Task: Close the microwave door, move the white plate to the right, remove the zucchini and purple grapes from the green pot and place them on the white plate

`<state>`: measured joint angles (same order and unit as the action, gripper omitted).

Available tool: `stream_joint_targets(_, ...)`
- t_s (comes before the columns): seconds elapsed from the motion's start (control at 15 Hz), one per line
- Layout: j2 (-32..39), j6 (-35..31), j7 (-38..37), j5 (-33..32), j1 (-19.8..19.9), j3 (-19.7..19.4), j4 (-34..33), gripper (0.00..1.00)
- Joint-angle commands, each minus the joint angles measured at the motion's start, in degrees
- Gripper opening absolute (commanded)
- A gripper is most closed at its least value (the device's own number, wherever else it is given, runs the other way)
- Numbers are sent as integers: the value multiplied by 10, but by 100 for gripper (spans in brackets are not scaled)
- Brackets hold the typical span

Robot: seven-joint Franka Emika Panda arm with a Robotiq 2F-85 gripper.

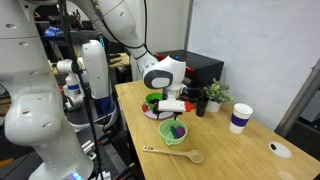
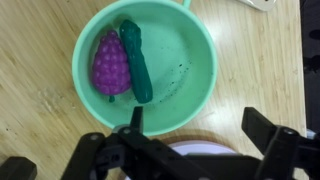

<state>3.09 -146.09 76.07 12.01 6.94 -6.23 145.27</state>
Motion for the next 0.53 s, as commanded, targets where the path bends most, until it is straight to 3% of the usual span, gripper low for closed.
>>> stream_joint_targets(0.0, -10, -22, 32, 3, 7, 2, 22, 100)
stream_joint_targets(0.27, 1, -29, 44, 8, 9, 1, 15, 99)
stream_joint_targets(0.47, 12, -35, 53, 14, 10, 1, 7, 88)
